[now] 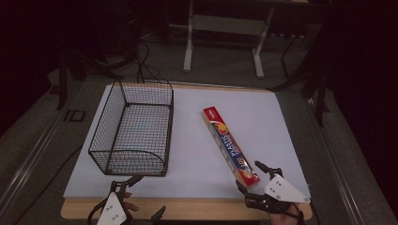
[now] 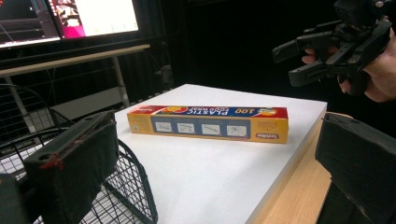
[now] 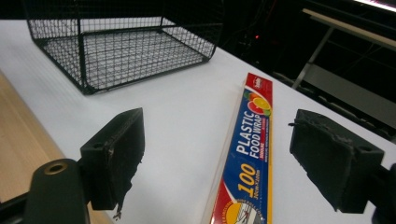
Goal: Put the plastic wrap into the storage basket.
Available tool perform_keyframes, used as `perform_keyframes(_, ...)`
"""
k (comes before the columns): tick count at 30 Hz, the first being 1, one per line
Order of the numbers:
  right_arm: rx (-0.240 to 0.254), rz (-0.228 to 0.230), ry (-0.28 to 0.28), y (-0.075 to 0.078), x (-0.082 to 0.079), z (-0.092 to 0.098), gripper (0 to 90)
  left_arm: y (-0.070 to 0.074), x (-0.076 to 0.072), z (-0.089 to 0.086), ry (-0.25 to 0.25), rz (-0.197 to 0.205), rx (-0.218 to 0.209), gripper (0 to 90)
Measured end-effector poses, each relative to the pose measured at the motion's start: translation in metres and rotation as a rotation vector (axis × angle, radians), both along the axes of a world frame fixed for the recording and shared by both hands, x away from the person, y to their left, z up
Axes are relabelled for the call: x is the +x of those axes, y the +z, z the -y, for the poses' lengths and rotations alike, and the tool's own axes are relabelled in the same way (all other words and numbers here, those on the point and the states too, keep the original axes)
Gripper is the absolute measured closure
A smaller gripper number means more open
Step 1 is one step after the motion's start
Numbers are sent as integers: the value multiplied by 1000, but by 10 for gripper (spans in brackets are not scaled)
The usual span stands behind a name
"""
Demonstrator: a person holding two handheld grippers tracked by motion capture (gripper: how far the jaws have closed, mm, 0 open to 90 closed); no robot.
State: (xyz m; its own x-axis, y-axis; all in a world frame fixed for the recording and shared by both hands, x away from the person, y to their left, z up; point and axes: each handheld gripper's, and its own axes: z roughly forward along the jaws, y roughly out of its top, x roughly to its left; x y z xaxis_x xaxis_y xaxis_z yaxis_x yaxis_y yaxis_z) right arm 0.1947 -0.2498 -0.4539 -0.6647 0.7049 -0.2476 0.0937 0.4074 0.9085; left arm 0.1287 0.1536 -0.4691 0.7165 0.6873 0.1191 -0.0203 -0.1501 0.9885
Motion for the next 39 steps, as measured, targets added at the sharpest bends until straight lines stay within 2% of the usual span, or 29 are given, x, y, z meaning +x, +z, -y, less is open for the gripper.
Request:
perform_keyframes(6, -46, -44, 27, 0, -1, -6, 136, 0, 0, 1, 0, 3, 6, 1)
perform_keyframes(7, -46, -44, 27, 0, -1, -6, 136, 0, 0, 1, 0, 3, 6, 1)
perform_keyframes(13, -47, -115, 46, 4, -2, -10, 134, 0, 3, 3, -5, 6, 9, 1)
perform_keyframes(16, -43, -122, 41, 8, -3, -10, 134, 0, 4, 4, -7, 3, 12, 1)
perform_keyframes(19, -37, -131, 71, 18, -4, -10, 115, 0, 4, 5, -10, 6, 10, 1)
perform_keyframes(24, -41, -110, 86, 28, -2, -12, 115, -1, 3, 6, -12, 12, 19, 1)
perform_keyframes(26, -59, -100, 81, 35, 2, -12, 114, 0, 3, 5, -14, 12, 21, 1)
perform_keyframes(32, -44, -88, 68, 50, 15, -13, 111, -1, 3, 6, -16, 11, 21, 1)
perform_keyframes(38, -55, -113, 38, 62, 34, -17, 98, -1, 3, 6, -21, 13, 23, 1)
perform_keyframes(39, -60, -116, 21, 66, 42, -19, 97, -1, 3, 6, -21, 13, 23, 1)
